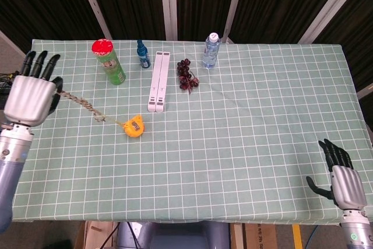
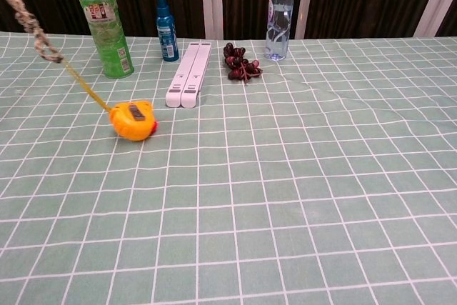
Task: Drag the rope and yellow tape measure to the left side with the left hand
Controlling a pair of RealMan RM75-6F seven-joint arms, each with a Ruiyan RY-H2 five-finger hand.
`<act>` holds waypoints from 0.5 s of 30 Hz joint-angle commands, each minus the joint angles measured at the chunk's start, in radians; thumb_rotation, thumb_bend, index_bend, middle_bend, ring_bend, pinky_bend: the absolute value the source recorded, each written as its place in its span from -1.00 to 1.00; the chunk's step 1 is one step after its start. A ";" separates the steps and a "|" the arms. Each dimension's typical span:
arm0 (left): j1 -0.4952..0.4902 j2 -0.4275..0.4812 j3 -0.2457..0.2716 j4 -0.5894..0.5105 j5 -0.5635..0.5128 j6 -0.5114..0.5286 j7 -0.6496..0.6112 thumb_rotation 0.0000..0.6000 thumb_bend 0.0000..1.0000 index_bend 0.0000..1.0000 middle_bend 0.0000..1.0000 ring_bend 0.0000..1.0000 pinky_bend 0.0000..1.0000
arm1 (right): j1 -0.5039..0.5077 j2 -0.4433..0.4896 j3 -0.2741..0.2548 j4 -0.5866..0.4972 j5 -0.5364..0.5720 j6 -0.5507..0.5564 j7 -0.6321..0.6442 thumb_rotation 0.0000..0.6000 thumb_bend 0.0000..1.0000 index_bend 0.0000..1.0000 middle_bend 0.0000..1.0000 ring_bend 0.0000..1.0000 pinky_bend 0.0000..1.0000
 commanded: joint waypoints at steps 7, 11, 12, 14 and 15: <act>0.105 0.033 0.061 0.134 0.063 0.018 -0.159 1.00 0.01 0.07 -0.89 -1.00 -1.00 | -0.003 -0.001 -0.001 -0.002 -0.006 0.008 -0.005 1.00 -0.36 -1.00 -1.00 -1.00 -1.00; 0.136 0.033 0.086 0.156 0.067 0.001 -0.203 1.00 -0.45 -0.25 -1.00 -1.00 -1.00 | -0.004 -0.001 -0.002 0.000 -0.011 0.013 -0.013 1.00 -0.35 -1.00 -1.00 -1.00 -1.00; 0.147 0.034 0.096 0.154 0.070 -0.008 -0.218 1.00 -0.56 -0.31 -1.00 -1.00 -1.00 | -0.004 -0.001 -0.003 0.000 -0.011 0.012 -0.014 1.00 -0.36 -1.00 -1.00 -1.00 -1.00; 0.162 0.036 0.110 0.146 0.075 -0.017 -0.238 1.00 -0.82 -0.48 -1.00 -1.00 -1.00 | -0.005 0.000 -0.004 0.001 -0.011 0.012 -0.015 1.00 -0.35 -1.00 -1.00 -1.00 -1.00; 0.175 0.037 0.120 0.136 0.080 -0.019 -0.256 1.00 -0.86 -0.53 -1.00 -1.00 -1.00 | -0.005 0.000 -0.004 0.001 -0.011 0.012 -0.016 1.00 -0.35 -1.00 -1.00 -1.00 -1.00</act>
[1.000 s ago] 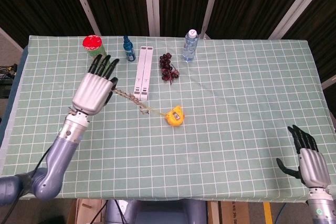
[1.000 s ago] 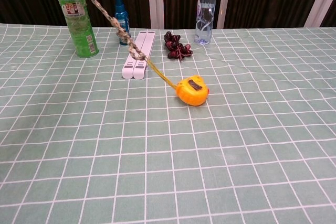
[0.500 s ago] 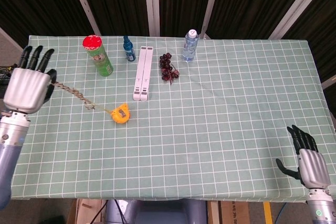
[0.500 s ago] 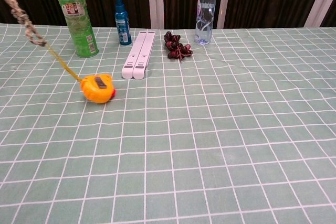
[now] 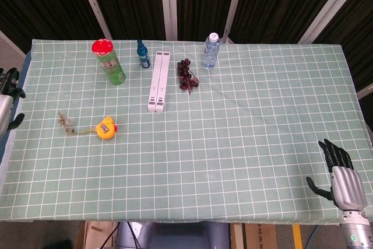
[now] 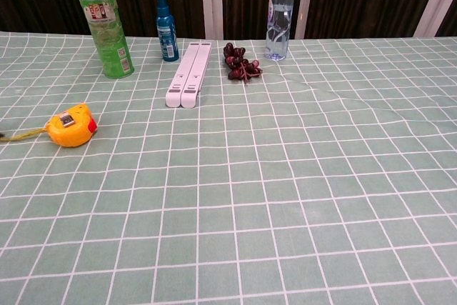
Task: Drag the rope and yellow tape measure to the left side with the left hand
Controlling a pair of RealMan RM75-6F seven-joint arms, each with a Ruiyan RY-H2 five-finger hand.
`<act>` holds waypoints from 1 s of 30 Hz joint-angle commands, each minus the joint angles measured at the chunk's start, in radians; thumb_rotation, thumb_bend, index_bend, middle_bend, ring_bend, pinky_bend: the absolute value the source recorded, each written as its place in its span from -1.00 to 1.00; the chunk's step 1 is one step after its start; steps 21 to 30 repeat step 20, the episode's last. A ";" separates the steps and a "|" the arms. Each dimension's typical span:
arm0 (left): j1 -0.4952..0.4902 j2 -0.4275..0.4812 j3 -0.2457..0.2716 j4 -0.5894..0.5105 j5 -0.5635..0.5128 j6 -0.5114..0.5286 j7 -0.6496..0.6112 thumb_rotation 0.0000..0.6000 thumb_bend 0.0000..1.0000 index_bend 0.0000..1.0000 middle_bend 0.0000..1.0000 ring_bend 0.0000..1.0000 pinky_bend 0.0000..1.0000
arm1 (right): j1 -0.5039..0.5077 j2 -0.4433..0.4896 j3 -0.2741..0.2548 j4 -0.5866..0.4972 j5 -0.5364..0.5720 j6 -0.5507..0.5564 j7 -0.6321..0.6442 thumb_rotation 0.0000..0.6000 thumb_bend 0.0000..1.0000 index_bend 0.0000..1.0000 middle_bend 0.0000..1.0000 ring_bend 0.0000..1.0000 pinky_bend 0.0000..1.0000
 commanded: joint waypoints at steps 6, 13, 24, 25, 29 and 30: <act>0.117 -0.018 0.068 -0.104 0.063 0.035 -0.167 1.00 -0.91 -0.78 -1.00 -1.00 -1.00 | 0.000 0.005 -0.008 0.006 -0.014 -0.002 -0.005 1.00 -0.36 -1.00 -1.00 -1.00 -1.00; 0.279 -0.172 0.169 -0.067 0.331 0.242 -0.294 1.00 -0.93 -1.00 -1.00 -1.00 -1.00 | 0.008 -0.005 -0.014 0.035 -0.051 0.003 -0.027 1.00 -0.36 -1.00 -1.00 -1.00 -1.00; 0.363 -0.301 0.215 0.071 0.460 0.355 -0.280 1.00 -0.93 -1.00 -1.00 -1.00 -1.00 | 0.006 -0.010 -0.022 0.047 -0.081 0.019 -0.049 1.00 -0.36 -1.00 -1.00 -1.00 -1.00; 0.363 -0.301 0.215 0.071 0.460 0.355 -0.280 1.00 -0.93 -1.00 -1.00 -1.00 -1.00 | 0.006 -0.010 -0.022 0.047 -0.081 0.019 -0.049 1.00 -0.36 -1.00 -1.00 -1.00 -1.00; 0.363 -0.301 0.215 0.071 0.460 0.355 -0.280 1.00 -0.93 -1.00 -1.00 -1.00 -1.00 | 0.006 -0.010 -0.022 0.047 -0.081 0.019 -0.049 1.00 -0.36 -1.00 -1.00 -1.00 -1.00; 0.363 -0.301 0.215 0.071 0.460 0.355 -0.280 1.00 -0.93 -1.00 -1.00 -1.00 -1.00 | 0.006 -0.010 -0.022 0.047 -0.081 0.019 -0.049 1.00 -0.36 -1.00 -1.00 -1.00 -1.00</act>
